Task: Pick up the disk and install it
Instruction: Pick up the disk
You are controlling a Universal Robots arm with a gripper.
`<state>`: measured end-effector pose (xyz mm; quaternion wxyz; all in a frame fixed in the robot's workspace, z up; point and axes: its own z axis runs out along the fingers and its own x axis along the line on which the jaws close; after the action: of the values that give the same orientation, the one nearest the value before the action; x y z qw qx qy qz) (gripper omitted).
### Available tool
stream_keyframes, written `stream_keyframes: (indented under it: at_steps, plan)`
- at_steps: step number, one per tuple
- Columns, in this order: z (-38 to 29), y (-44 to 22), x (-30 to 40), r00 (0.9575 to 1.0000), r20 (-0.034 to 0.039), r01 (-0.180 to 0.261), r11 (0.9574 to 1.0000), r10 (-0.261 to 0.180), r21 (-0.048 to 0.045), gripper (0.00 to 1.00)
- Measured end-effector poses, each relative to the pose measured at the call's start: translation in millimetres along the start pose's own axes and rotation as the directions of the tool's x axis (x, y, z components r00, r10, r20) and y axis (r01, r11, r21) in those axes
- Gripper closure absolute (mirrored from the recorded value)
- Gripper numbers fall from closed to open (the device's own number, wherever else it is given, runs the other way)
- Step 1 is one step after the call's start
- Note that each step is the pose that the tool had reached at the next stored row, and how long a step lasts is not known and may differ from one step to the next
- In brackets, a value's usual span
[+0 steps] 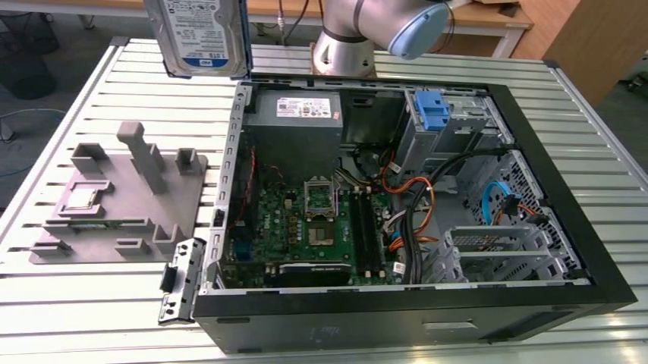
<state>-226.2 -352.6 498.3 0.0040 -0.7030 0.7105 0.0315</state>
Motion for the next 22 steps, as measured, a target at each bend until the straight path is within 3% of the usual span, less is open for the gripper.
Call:
stream_keyframes:
  at_steps: [22]
  plan:
    - [-1.0,-25.9,-0.3,1.0,0.0,0.0,1.0,0.0,0.0,0.65]
